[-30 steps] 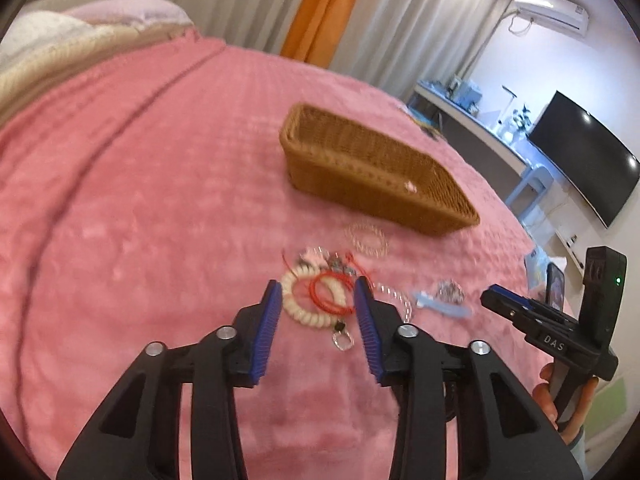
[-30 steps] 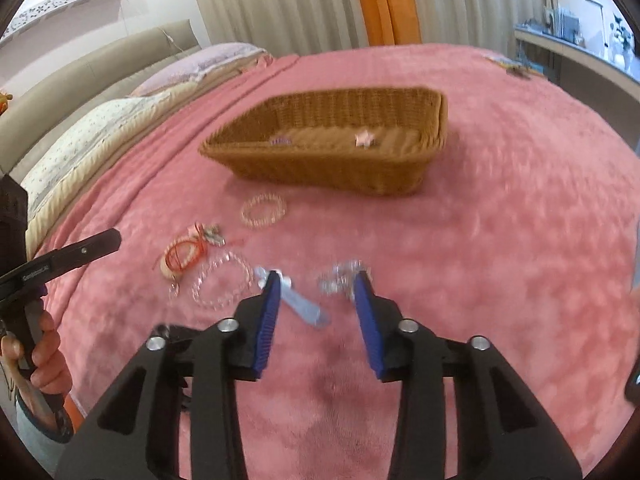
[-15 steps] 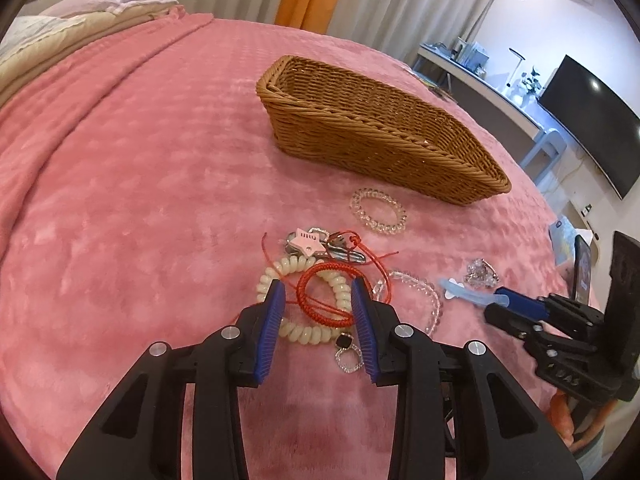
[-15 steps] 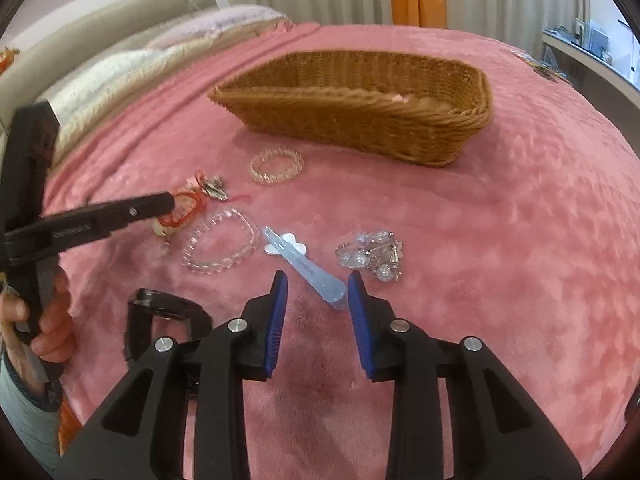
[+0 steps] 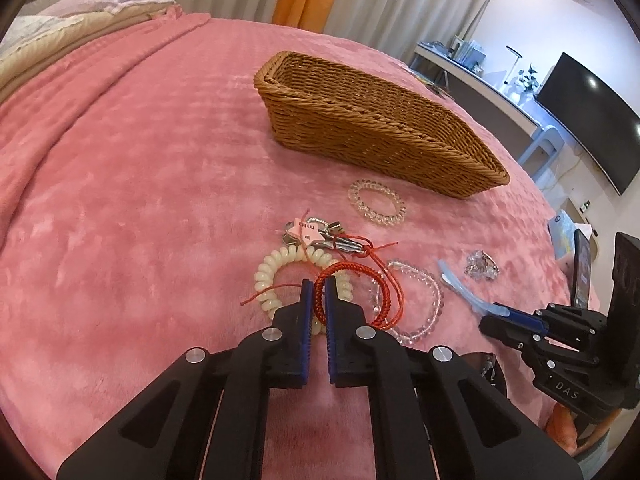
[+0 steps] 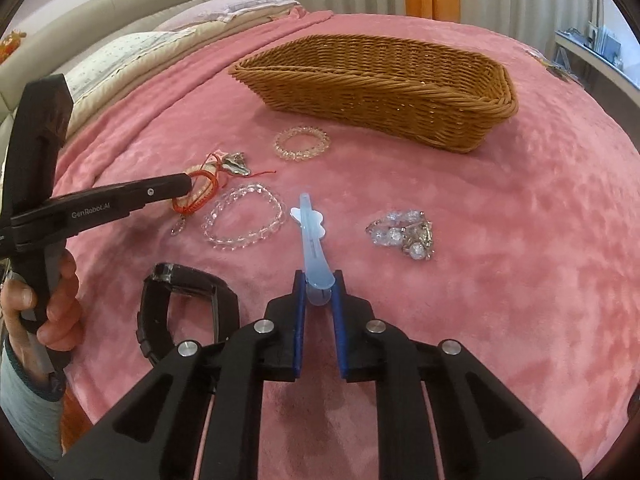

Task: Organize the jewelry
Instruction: 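Grasp the red cord bracelet with left tool while right tool grasps the blue hair clip, then carry both items into the wicker basket and open both tools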

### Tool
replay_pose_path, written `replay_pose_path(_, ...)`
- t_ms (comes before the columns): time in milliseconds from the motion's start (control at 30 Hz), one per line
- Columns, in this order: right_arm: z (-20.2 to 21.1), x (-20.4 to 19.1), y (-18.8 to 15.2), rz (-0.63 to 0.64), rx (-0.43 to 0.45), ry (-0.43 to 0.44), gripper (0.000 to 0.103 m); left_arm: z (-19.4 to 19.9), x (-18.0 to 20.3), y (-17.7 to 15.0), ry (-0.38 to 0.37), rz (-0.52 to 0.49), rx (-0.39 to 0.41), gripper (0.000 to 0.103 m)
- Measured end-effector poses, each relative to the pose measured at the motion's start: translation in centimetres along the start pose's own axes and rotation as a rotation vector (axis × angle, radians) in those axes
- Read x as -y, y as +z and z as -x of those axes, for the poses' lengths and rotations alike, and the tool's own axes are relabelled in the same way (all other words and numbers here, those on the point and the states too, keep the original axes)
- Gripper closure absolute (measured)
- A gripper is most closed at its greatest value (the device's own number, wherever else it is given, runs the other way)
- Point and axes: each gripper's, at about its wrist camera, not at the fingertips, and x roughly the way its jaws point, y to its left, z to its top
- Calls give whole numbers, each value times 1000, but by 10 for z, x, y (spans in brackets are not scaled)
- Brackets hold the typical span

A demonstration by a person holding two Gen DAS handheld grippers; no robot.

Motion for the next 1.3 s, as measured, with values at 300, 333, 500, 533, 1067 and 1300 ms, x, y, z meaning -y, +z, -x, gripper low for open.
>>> replay_pose_path(300, -9, -3, 9, 9, -7, -27, 91, 3, -2, -3, -17, 13, 20, 99)
replay_pose_path(333, -10, -3, 10, 10, -8, -30, 90, 3, -3, -3, -19, 15, 22, 99)
replay_pose_path(500, -14, -2, 14, 5, -7, -31, 77, 3, -6, -4, -31, 23, 24, 99)
replay_pose_path(533, -13, -1, 13, 4, -5, -31, 77, 3, -7, -4, -34, 24, 26, 99)
replay_pose_path(1067, -9, -20, 18, 86, 42, -89, 92, 25, -6, -3, -83, 20, 100, 100)
replay_pose_path(1300, 34, -10, 42, 47, 142, -53, 92, 63, 13, 27, -101, -34, 204, 100)
